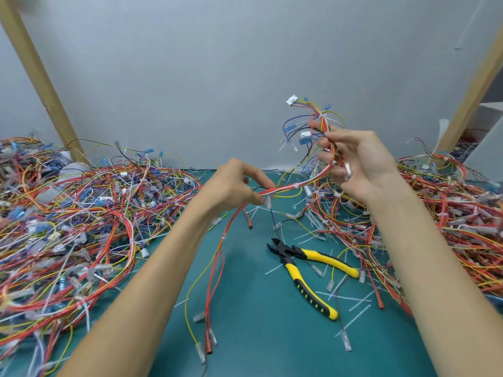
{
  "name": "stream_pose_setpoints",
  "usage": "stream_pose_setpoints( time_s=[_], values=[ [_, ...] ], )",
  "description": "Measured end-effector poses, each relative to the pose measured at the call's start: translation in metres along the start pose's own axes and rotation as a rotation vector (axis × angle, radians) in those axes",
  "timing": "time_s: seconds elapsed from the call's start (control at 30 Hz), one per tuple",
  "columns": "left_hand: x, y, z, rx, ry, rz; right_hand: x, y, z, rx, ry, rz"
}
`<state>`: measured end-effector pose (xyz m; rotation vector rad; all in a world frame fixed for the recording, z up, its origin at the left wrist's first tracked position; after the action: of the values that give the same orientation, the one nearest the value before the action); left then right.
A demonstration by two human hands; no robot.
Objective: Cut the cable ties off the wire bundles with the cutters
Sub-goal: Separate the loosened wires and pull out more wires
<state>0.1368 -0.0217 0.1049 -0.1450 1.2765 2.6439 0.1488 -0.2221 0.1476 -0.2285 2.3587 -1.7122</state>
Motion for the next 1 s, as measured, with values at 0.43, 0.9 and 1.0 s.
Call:
stream_pose_setpoints(
  time_s=[0.43,0.9,1.0],
  values=[
    [0.024,-0.008,-0.014,0.125,-0.744,0.100,0.003,-0.014,0.025,-0.083,0.105,0.035],
    [-0.002,0.006,0.013,0.797,-0.109,0.046,0.003,-0.005,0.013,0.167,-0.023,-0.069],
    [-0.004,0.004,0.014,0.843,-0.051,0.068,0.003,-0.003,0.011,0.233,-0.054,-0.074]
  ],
)
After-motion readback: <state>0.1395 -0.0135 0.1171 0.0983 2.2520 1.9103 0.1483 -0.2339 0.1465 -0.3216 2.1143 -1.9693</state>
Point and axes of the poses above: each hand's wrist, its own x-axis away from the middle knuckle, its own z-axis out of the back of the hand, y = z × x, the point moved 4 cm from there along -x, towards the middle knuckle, and after that the axes turned 1 degree about x, right-handed, at the moved point
